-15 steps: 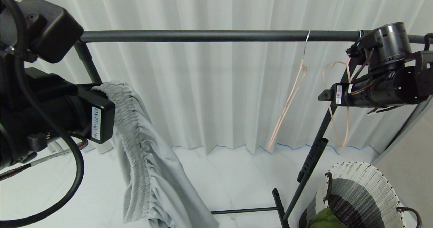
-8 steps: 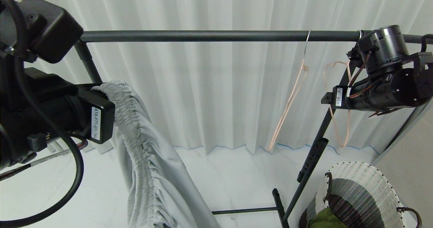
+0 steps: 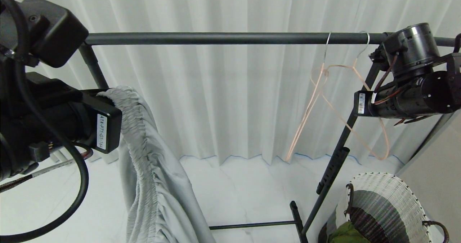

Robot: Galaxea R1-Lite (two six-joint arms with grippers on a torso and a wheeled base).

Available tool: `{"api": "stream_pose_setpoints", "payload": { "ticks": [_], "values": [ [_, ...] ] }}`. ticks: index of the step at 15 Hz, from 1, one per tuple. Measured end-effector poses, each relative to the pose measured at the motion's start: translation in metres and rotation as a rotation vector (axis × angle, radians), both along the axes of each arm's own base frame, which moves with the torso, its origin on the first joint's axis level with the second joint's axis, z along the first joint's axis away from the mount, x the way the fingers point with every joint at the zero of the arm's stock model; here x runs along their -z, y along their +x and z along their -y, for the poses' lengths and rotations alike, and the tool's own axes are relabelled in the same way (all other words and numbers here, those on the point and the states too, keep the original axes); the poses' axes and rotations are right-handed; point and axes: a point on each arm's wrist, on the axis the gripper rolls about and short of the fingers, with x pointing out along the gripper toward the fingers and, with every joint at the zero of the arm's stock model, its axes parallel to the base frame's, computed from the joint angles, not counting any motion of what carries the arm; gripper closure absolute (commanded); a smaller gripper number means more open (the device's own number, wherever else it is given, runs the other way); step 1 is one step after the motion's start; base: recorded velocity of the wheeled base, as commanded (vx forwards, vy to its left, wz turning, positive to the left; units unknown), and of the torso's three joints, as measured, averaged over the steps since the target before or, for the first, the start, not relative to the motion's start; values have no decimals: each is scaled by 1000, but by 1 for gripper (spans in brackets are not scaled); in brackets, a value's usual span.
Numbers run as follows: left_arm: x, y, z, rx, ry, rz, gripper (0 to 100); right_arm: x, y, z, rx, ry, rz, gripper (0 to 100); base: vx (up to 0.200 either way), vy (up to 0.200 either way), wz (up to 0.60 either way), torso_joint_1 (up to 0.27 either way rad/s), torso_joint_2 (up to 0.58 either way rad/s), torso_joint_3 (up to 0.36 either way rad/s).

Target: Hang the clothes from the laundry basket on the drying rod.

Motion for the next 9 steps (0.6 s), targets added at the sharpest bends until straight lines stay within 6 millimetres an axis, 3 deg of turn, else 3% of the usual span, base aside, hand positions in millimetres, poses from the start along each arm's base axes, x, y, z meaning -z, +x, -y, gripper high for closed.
{"api": "stream_pose_setpoints", "payload": {
  "ticks": [9],
  "values": [
    [0,0,0,2,3,1,100,-17,-21,1,41,-26,77,100,0,0,0,0,0,0]
  ]
}}
